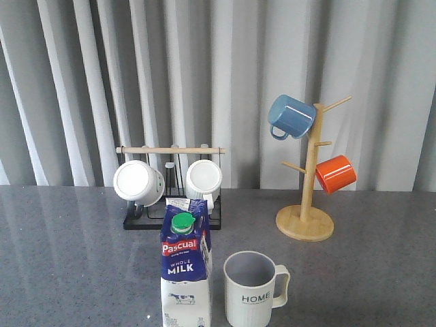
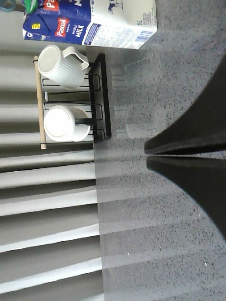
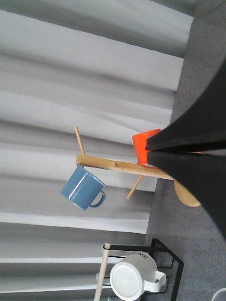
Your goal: Place milk next to cup
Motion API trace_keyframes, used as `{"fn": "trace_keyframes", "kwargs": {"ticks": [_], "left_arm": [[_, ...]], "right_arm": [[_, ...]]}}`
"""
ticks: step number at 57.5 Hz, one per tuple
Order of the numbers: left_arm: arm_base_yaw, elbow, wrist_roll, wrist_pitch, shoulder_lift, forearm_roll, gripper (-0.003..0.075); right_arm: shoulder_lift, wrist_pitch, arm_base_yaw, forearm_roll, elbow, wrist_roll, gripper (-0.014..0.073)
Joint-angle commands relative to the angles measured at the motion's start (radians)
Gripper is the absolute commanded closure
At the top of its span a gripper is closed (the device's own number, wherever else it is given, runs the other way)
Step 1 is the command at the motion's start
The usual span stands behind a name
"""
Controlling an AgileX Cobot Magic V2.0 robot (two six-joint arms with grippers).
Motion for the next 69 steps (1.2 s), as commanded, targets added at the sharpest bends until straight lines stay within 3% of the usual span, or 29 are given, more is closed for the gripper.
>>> {"fn": "trace_keyframes", "kwargs": {"ticks": [1,9,22,30,40,44,69], "left_arm": [[-0.001,-0.02,-0.001,-0.069,-0.012,-0.003,0.0727],[-0.001,-0.02,-0.001,-0.069,-0.012,-0.003,0.0727],[-0.001,-0.02,-0.001,-0.069,-0.012,-0.003,0.0727],[-0.001,-0.02,-0.001,-0.069,-0.012,-0.003,0.0727],[-0.001,-0.02,-0.001,-0.069,-0.012,-0.003,0.0727],[-0.001,-0.02,-0.001,-0.069,-0.012,-0.003,0.0727],[-0.001,-0.02,-0.001,-0.069,-0.012,-0.003,0.0726]], "right_arm": [[-0.002,-0.081,-0.006,-0.004,-0.031,-0.003,0.0601],[-0.074,-0.08,-0.006,0.002,0.033,-0.014,0.0601],[-0.479,-0.098,-0.006,0.136,0.33,-0.182,0.0601],[-0.726,-0.004,-0.006,0.161,0.551,-0.182,0.0601],[-0.852,0.005,-0.006,0.166,0.744,-0.092,0.0601],[-0.851,0.075,-0.006,0.161,0.739,-0.086,0.0601],[-0.851,0.026,-0.006,0.161,0.742,-0.103,0.0601]]}}
